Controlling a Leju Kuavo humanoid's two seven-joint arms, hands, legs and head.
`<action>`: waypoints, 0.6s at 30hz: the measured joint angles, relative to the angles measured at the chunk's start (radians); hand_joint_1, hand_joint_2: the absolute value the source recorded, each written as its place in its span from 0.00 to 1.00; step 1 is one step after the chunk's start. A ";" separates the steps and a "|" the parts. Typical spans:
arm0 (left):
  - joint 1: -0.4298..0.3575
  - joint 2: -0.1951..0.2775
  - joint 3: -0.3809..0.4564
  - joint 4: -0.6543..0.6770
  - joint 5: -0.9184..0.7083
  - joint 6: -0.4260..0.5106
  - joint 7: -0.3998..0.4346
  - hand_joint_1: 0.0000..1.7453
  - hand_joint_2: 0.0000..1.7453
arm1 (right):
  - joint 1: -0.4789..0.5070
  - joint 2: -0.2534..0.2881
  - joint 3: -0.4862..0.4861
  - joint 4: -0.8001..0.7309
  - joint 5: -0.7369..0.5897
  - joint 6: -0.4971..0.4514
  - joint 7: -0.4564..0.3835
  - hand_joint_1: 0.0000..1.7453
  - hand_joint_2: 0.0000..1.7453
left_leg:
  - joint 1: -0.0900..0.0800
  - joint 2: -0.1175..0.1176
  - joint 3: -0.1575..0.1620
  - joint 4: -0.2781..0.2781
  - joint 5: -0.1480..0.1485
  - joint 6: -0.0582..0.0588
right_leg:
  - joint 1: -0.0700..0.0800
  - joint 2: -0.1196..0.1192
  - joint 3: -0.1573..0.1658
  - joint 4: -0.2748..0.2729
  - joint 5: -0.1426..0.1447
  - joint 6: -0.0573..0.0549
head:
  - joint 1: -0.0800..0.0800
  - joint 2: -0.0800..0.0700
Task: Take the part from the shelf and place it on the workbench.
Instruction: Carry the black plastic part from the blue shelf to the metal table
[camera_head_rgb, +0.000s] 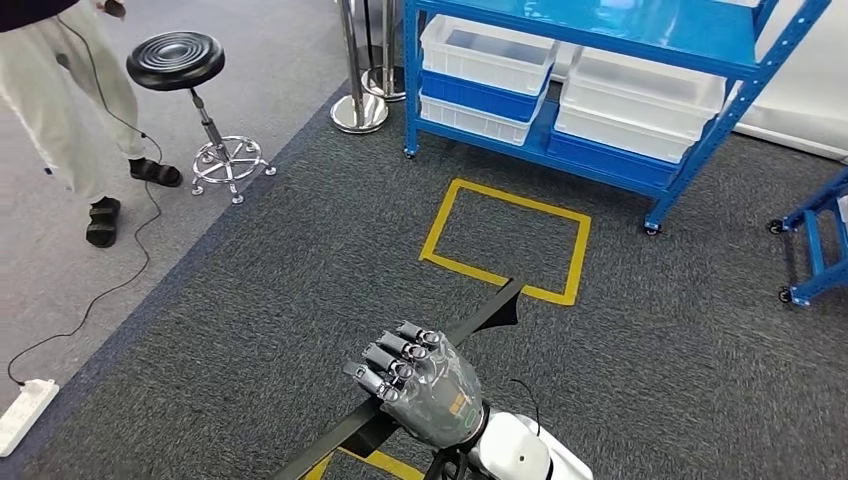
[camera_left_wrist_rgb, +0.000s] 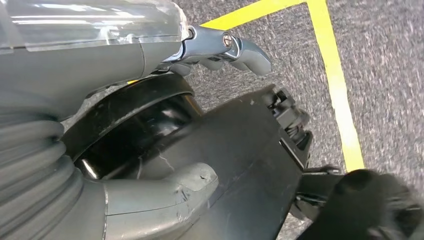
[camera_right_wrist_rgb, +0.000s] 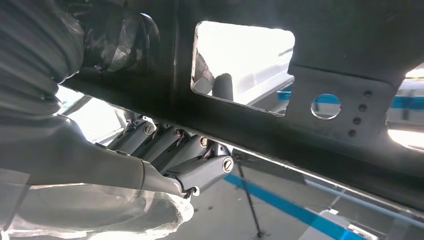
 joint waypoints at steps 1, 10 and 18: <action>0.000 -0.001 0.000 0.000 0.000 0.001 0.000 0.00 1.00 | 0.000 0.000 0.000 -0.001 0.000 0.000 0.000 1.00 1.00 | -0.001 -0.012 -0.003 0.005 -0.002 -0.004 | -0.002 0.022 0.030 -0.066 0.028 -0.003 | 0.000 0.000; -0.004 0.003 0.000 0.000 0.013 0.006 0.002 0.00 1.00 | 0.004 -0.001 -0.002 -0.008 -0.010 0.000 -0.008 1.00 1.00 | 0.000 0.040 -0.096 0.171 -0.093 -0.054 | -0.007 -0.017 0.074 -0.170 0.050 -0.040 | -0.004 0.000; 0.000 0.011 0.000 0.000 0.013 -0.003 0.003 0.00 1.00 | 0.005 -0.001 -0.002 -0.006 0.006 0.000 -0.003 1.00 1.00 | -0.002 0.128 -0.005 0.023 -0.017 -0.049 | 0.002 -0.110 0.077 -0.156 0.035 -0.025 | -0.003 0.000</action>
